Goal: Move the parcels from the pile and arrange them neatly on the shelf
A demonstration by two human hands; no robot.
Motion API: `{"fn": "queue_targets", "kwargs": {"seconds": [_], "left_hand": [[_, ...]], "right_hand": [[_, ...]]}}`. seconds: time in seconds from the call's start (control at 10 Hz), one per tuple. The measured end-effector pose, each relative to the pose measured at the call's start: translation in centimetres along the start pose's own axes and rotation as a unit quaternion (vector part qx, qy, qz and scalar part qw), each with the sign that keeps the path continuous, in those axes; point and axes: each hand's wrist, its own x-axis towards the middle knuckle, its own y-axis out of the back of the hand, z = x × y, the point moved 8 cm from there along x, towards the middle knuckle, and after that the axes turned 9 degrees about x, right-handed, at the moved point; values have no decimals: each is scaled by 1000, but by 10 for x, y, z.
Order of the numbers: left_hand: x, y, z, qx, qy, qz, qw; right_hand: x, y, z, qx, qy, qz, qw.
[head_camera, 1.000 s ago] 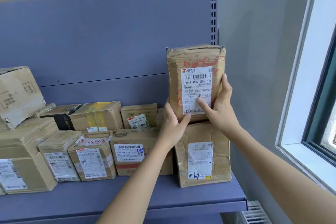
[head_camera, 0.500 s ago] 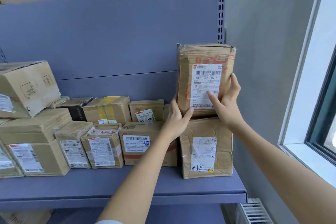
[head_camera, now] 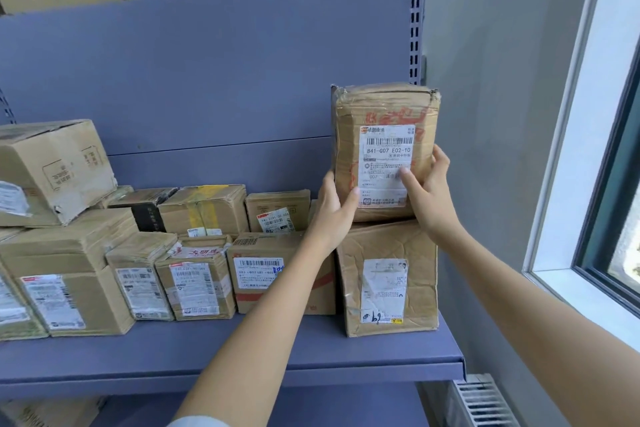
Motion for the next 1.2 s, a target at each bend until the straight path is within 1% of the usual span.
{"fn": "queue_targets", "kwargs": {"seconds": [0.2,0.3,0.4,0.5,0.7,0.8,0.9,1.0,1.1,1.2], "left_hand": [[35,26,25,-42,-3,37,998],[46,26,17,-25,15,31,999],[44,13,-2,2,42,4,999],[40,7,-12,9,56,-2,998],[39,5,-9,6,69,5,998],[37,12,-12,19,98,26,995],[34,21,-13,29,102,42,993],[31,33,-6,32,91,60,993],[23,42,4,66,69,73,993],[3,55,14,181,38,115,976]], "right_hand": [[41,-9,-19,-13,-1,-4,1000],[57,-16,-8,-18,-28,-25,999],[52,-20,19,-18,-68,-52,996],[40,-19,32,-13,-76,-60,995],[44,-13,24,2,-81,-45,996],[40,-13,21,8,-84,-43,995],[39,-11,18,-14,-74,-32,997],[35,-5,0,-114,-36,10,993],[28,-4,-30,-207,34,75,975],[17,-23,-44,-253,78,48,963]]}}
